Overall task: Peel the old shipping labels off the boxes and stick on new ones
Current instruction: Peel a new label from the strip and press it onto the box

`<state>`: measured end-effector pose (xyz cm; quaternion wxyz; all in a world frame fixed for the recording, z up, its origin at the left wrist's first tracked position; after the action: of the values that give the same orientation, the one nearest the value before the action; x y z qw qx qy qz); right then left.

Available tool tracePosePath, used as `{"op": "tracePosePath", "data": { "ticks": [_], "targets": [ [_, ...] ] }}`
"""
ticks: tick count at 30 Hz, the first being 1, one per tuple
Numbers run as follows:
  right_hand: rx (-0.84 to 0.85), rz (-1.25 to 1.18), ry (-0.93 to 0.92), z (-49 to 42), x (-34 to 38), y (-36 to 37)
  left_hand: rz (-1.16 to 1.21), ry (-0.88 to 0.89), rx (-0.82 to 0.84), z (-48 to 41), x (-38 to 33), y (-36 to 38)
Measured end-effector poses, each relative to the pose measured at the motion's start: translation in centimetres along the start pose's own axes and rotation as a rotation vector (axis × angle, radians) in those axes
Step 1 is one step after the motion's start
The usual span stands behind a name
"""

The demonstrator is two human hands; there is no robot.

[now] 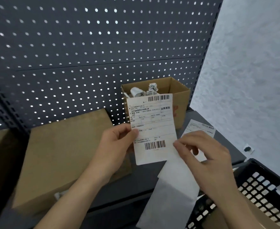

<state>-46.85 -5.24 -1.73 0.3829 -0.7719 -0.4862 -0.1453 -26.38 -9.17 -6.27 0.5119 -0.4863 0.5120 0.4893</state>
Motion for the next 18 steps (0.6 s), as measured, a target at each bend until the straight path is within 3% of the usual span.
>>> {"op": "tracePosePath", "data": {
  "ticks": [4, 11, 18],
  "targets": [
    [0.043, -0.281, 0.349, -2.7, -1.7, 3.7, -0.019, 0.012, -0.075, 1.6, -0.7, -4.4],
    [0.295, -0.354, 0.320, -7.0, 2.3, 12.7, -0.110, 0.014, -0.190, 4.9, -1.1, -13.3],
    [0.469, -0.355, 0.396, -7.6, 4.9, 20.3, -0.118, 0.013, -0.181, 6.3, -0.8, -19.6]
  ]
}}
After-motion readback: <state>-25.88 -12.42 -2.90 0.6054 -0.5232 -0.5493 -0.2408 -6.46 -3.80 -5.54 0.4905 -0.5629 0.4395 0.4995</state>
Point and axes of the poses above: each hand's wrist, its own z-axis away from the middle knuckle, its own y-axis out of the palm, x = y × z, the point moved 9 cm from there along -z, towards the middle knuckle, and after that the axes turned 4 degrees about x, right-handed, at the moved point
